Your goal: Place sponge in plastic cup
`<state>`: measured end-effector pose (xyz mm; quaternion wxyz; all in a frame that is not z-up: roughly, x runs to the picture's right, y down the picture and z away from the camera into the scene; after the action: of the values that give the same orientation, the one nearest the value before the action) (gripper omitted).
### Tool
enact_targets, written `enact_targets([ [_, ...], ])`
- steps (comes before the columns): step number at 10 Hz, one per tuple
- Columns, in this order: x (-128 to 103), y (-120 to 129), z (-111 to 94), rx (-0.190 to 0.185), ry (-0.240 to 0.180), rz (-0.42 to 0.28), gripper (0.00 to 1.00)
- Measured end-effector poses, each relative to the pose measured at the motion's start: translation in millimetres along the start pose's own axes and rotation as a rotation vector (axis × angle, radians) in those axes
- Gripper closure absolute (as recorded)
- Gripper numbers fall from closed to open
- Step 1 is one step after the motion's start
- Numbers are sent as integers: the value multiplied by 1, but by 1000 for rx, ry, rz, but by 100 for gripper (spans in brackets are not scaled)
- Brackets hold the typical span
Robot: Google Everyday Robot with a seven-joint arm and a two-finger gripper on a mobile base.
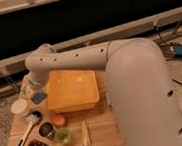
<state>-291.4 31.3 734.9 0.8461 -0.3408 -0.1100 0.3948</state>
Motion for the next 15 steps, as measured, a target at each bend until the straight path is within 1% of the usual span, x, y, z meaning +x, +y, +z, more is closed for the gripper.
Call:
enact_targets([
  [2,-3,-2,1,-3,-8,-14,100],
  [3,-9,-3,4,-5,-14,-27,100],
  [5,-29,4,17,-20,-23,-71,100],
  [7,-40,6,26,-32,-28,-101,100],
  [10,-52,12,40,-62,-32,-136,100],
  [15,-71,38,67,-129,-45,-204,100],
])
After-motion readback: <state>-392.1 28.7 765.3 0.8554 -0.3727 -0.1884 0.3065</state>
